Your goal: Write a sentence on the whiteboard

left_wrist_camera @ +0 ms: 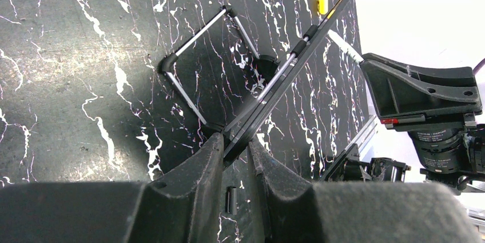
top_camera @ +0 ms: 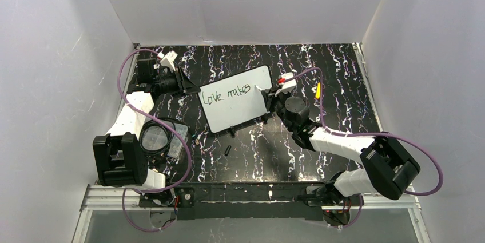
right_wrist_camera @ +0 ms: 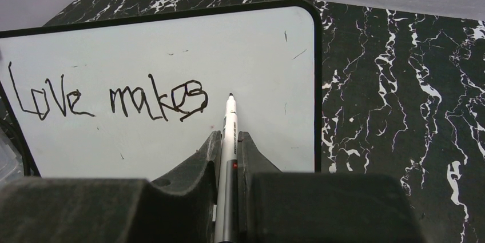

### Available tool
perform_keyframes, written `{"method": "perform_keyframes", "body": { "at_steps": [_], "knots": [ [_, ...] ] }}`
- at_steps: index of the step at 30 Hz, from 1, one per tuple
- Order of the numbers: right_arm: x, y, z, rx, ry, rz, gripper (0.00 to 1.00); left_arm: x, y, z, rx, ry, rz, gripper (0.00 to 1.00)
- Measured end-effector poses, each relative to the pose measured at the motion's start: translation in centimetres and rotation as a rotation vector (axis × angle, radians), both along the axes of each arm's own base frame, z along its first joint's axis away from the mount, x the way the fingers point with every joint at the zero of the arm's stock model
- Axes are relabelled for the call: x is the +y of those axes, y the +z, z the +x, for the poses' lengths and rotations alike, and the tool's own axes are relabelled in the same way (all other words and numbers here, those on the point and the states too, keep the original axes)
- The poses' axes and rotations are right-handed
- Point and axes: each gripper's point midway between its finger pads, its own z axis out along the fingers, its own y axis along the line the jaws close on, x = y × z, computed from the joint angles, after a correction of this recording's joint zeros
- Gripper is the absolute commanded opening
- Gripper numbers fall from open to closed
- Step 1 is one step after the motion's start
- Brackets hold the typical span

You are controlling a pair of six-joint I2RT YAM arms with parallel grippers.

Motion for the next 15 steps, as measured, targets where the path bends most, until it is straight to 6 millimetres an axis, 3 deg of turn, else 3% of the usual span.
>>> {"method": "perform_keyframes", "body": {
  "at_steps": [15],
  "knots": [
    [-0.37,0.31,0.44,-0.011,-0.032,0.006,0.01,0.00,-0.02,0.01,0.001,0.000,0.000,0.19]
  ]
}}
